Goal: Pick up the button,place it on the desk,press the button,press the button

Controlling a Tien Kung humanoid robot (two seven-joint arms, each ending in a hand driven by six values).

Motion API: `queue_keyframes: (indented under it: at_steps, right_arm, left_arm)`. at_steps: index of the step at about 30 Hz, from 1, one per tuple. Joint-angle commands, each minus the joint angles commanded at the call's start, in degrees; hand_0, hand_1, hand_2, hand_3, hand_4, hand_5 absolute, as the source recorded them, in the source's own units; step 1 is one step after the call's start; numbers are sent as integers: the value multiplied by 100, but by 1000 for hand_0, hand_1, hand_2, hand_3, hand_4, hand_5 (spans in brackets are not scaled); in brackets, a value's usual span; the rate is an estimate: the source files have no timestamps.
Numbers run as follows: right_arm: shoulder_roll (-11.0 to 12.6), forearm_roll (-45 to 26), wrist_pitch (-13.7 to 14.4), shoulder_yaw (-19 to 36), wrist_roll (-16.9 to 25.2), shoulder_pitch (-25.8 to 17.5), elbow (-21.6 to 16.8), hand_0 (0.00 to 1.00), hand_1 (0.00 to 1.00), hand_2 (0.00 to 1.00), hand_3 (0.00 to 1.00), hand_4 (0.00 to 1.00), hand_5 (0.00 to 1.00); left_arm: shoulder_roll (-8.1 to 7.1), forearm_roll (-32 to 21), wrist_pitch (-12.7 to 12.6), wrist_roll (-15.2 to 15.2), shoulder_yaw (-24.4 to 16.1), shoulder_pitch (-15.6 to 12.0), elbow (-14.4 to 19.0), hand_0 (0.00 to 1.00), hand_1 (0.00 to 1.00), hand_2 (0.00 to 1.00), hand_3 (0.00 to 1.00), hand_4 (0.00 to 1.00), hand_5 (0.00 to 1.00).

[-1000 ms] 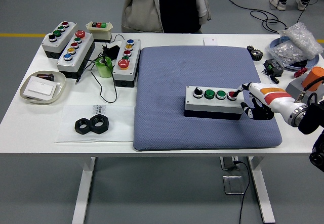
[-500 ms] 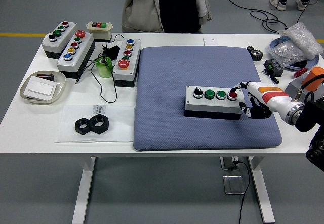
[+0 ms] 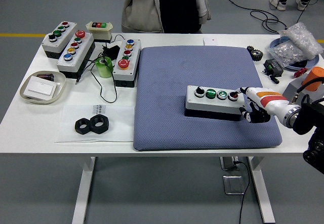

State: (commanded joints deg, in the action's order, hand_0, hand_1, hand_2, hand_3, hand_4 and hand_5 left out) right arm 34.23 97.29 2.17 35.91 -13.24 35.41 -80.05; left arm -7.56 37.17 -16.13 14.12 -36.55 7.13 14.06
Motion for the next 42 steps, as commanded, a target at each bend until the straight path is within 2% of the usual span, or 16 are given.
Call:
queue_keyframes:
  at_steps: [4, 9, 14, 26, 33, 42]
  right_arm:
    - [20, 22, -11, 19, -16, -5, -20, 214, 2, 111, 786, 562, 2]
    - [83, 94, 144, 302, -2, -54, -264, 214, 2, 111, 786, 562, 2]
    - [61, 123, 173, 282, -17, 30, -443, 214, 2, 111, 786, 563, 2]
    - [-283, 124, 112, -9, -53, 185, -89, 214, 2, 111, 786, 570, 2]
    - [-284, 106, 72, -9, -67, 115, -37, 214, 2, 111, 785, 572, 2]
    - [-234, 136, 74, -15, -74, 9, -174, 214, 2, 111, 785, 573, 2]
  left_arm:
    - [1, -4, -1, -1, -1, 1, 0, 683, 643, 740, 785, 690, 998]
    - [2, -21, -2, -5, 3, 1, -2, 683, 643, 740, 785, 690, 998]
    - [0, -14, 2, 2, -2, 7, 1, 683, 643, 738, 785, 690, 998]
    - [-3, -45, -3, 3, 27, 21, 6, 683, 644, 738, 785, 692, 998]
    - [-6, -36, 2, 4, 22, 19, 5, 683, 643, 737, 783, 693, 998]
    - [-3, 43, 11, 31, -37, 1, 4, 683, 642, 737, 785, 698, 998]
